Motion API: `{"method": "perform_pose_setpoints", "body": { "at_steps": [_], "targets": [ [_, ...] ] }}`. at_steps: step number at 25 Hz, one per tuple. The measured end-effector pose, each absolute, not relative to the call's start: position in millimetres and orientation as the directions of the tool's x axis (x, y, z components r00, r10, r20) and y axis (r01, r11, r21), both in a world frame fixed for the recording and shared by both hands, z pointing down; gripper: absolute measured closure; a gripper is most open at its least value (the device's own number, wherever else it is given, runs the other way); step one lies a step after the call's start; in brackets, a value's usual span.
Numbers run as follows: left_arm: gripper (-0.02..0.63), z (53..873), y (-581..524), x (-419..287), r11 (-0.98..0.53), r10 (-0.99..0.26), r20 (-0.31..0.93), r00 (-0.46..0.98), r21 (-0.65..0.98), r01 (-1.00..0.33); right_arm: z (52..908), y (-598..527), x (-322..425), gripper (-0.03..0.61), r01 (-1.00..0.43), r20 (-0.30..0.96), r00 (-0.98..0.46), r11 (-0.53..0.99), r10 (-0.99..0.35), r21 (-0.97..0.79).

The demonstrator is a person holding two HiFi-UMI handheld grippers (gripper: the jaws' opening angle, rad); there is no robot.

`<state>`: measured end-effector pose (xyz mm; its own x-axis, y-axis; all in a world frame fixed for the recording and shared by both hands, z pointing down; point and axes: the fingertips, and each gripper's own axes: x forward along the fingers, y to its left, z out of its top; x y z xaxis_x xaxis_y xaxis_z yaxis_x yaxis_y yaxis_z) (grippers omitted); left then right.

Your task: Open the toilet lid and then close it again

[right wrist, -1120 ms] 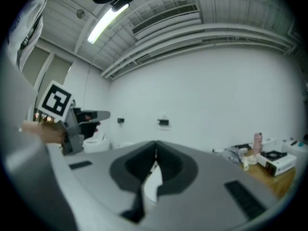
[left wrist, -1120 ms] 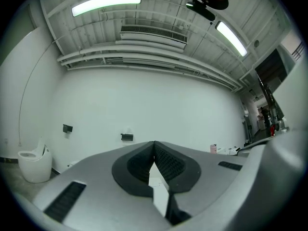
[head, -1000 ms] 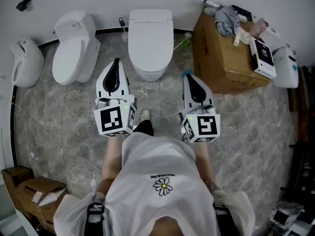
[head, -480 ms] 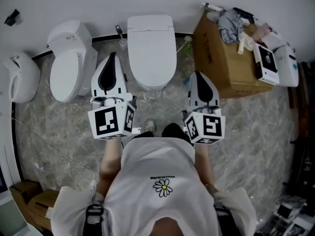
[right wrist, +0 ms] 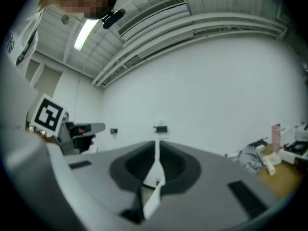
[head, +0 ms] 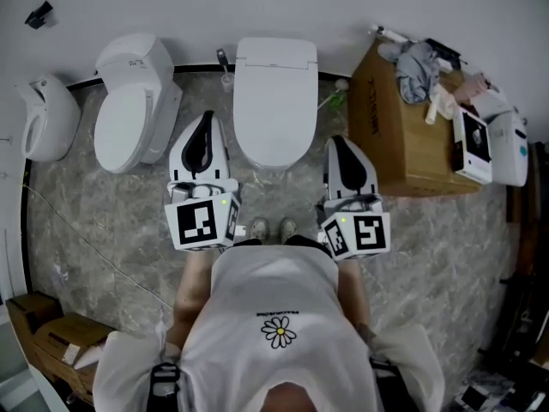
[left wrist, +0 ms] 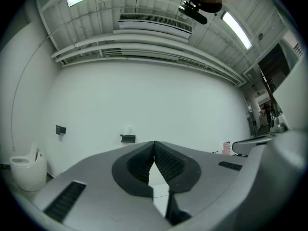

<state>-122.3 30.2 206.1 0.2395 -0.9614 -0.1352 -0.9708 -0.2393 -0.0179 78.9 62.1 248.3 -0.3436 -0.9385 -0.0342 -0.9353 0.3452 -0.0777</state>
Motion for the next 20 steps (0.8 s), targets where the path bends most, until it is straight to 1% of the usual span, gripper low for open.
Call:
{"method": "perform_pose_setpoints", "body": {
  "at_steps": [6,10,12,16,20],
  "targets": [
    [0.592,222.7,23.8,-114.2,-0.221,-0.971,-0.088,0.222,-0.02,-0.975,259.3,48.5,80.5,0.546,-0.933,-0.003,-0.354,0.354,-0.935,-0.068],
    [0.592,226.2,19.0,-106.9,-0.224,-0.971,-0.085,0.225,-0.02,-0.974,261.2,43.1,85.2,0.546,-0.934,0.002,-0.352,0.351,-0.936,-0.066],
    [0.592,230.0,16.5,-105.0,-0.228,-0.971,-0.065,0.229,-0.028,-0.973,261.6,41.4,87.6,0.546,-0.933,0.002,-0.354,0.353,-0.935,-0.071],
    [0.592,235.4,11.1,-101.0,-0.243,-0.968,-0.06,0.243,-0.009,-0.97,268.4,38.5,91.8,0.546,-0.926,0.011,-0.362,0.358,-0.932,-0.122],
    [0.592,243.8,-2.1,-102.8,-0.235,-0.971,-0.044,0.235,-0.004,-0.972,275.7,28.5,97.3,0.546,-0.935,0.036,-0.343,0.338,-0.939,-0.106]
  ]
}}
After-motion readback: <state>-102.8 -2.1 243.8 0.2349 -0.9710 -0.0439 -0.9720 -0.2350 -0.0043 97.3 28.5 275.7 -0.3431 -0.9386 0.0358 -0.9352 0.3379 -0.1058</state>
